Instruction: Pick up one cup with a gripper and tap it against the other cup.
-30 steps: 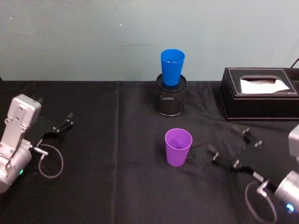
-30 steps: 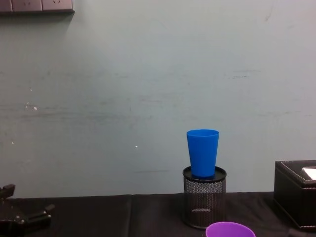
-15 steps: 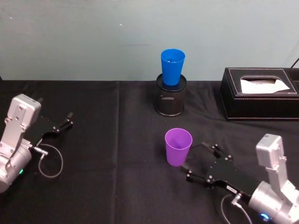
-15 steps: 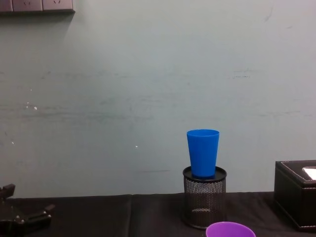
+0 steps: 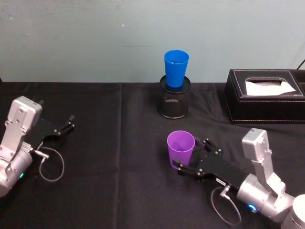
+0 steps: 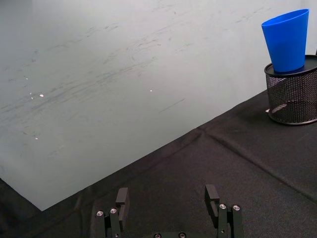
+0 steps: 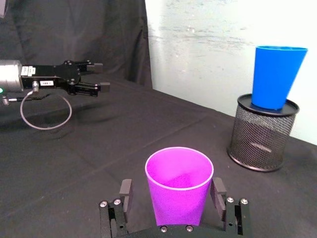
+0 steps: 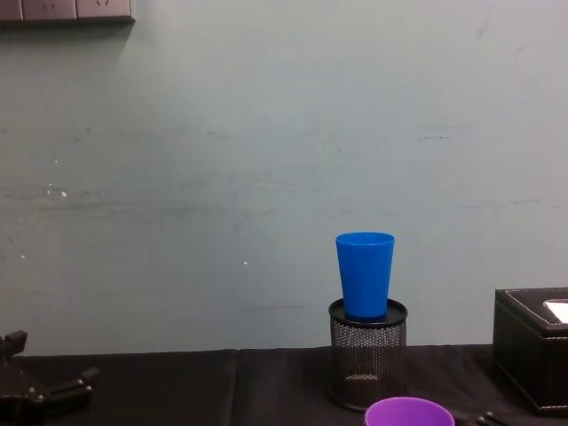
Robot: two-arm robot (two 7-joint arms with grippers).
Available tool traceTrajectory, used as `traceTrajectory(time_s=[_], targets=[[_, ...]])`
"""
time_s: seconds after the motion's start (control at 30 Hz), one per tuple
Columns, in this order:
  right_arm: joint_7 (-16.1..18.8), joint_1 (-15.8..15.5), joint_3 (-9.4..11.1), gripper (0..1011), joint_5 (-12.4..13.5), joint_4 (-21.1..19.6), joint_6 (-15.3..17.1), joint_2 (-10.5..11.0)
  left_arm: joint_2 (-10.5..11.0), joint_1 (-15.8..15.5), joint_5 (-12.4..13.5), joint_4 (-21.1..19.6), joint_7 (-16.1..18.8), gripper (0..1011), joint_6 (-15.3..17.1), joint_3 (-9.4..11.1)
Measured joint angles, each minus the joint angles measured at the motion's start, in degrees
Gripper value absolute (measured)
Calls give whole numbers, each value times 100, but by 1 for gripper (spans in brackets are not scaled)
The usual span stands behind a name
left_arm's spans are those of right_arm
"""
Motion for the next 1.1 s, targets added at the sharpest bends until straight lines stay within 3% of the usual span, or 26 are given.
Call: traceTrajectory(time_s=[0.47, 0.8, 1.1], targets=[[63, 365, 65, 1003, -252, 574, -146, -479, 0, 0, 0, 0, 0, 1000, 0, 0], [111, 445, 155, 1003, -280, 751, -78, -676, 0, 0, 0, 0, 0, 1000, 0, 0], [114, 445, 151, 965, -280, 753, -71, -675, 0, 0, 0, 0, 0, 1000, 0, 0]])
